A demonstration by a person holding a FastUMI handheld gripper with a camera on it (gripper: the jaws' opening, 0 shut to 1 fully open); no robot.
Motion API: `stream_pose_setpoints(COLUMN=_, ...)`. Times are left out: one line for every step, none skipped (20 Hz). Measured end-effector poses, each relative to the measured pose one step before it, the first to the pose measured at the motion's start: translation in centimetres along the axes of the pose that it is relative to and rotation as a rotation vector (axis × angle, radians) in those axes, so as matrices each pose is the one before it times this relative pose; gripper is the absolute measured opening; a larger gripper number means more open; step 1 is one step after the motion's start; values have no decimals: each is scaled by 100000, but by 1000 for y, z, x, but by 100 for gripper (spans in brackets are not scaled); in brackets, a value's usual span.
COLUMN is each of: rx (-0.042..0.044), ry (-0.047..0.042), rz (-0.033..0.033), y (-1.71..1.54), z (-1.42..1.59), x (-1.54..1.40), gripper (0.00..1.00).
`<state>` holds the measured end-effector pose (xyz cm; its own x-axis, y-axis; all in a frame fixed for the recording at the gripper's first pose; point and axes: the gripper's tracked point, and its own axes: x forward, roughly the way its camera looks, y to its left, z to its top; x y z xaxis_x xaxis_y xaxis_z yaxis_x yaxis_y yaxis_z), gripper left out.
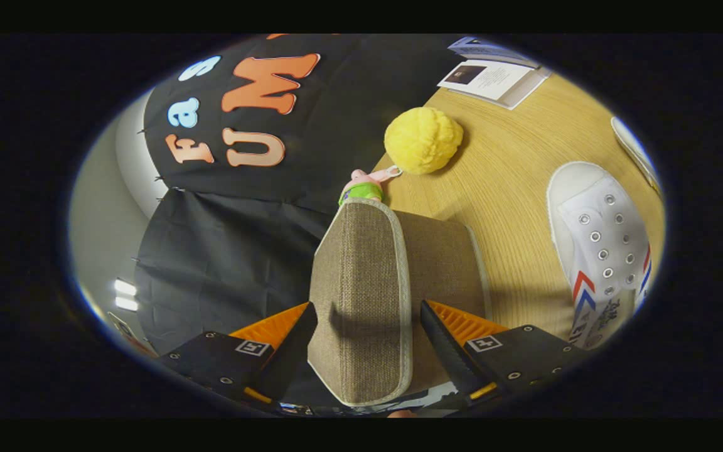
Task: Open the storage box then place both shoes into the box .Put the left shoe in first, then the right shoe, with the right side of both shoes facing outward in a uniform manner.
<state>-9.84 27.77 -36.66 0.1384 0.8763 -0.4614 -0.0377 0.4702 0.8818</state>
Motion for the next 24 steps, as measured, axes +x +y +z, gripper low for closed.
stream_pose_setpoints(rx=268, ry=-335, rz=-46, y=131, z=34, x=154, gripper=98)
stream_pose_setpoints(rx=374, ry=272, rz=-246, y=-43, z=-10, x=142, gripper=98)
stream_pose_setpoints(rx=306, ry=2, rz=-131, y=4, z=-3, x=26, gripper=98)
stream_pose_setpoints(rx=-50, ry=-217, rz=-584, y=-39, z=-10, x=33, gripper=98)
stream_pose_setpoints(rx=-140, ry=-704, rz=-1089, y=-152, z=133, x=166, gripper=96)
stream_pose_setpoints(rx=17, ry=-613, rz=-638, y=-43, z=163, x=-211, gripper=94)
stream_pose_setpoints(rx=422, ry=-942, rz=-314, y=182, z=129, x=155, gripper=85)
stream_pose_setpoints(rx=717, ry=-730, rz=-27, y=154, z=414, x=-109, gripper=81)
stream_pose_setpoints(rx=763, ry=16, rz=-142, y=203, z=-31, x=-177, gripper=72)
stream_pose_setpoints(rx=37, ry=109, rz=-713, y=59, z=25, x=28, gripper=69)
stream_pose_setpoints(rx=-152, ry=536, rz=-1398, y=-58, z=-116, x=3, gripper=66)
stream_pose_setpoints(rx=-177, ry=146, rz=-1343, y=74, z=4, x=-8, gripper=64)
stream_pose_setpoints(rx=-834, ry=-289, rz=-1245, y=311, z=88, x=-266, gripper=63)
stream_pose_setpoints(rx=-1166, ry=-363, rz=-765, y=360, z=167, x=-17, gripper=62)
stream_pose_setpoints(rx=-1326, ry=-459, rz=-185, y=614, z=35, x=-156, gripper=61)
stream_pose_setpoints(rx=-719, ry=-603, rz=241, y=648, z=139, x=-79, gripper=61)
stream_pose_setpoints(rx=-660, ry=-148, rz=-174, y=466, z=15, x=-41, gripper=61)
stream_pose_setpoints(rx=-570, ry=-383, rz=-765, y=391, z=53, x=-36, gripper=61)
stream_pose_setpoints(rx=-632, ry=-421, rz=-643, y=288, z=94, x=-48, gripper=61)
stream_pose_setpoints(rx=-414, ry=204, rz=-611, y=289, z=27, x=24, gripper=61)
stream_pose_setpoints(rx=68, ry=1061, rz=-498, y=252, z=-177, x=3, gripper=62)
stream_pose_setpoints(rx=142, ry=950, rz=957, y=294, z=-123, x=212, gripper=62)
stream_pose_setpoints(rx=37, ry=1008, rz=1423, y=417, z=-124, x=9, gripper=61)
stream_pose_setpoints(rx=418, ry=893, rz=736, y=29, z=-141, x=40, gripper=61)
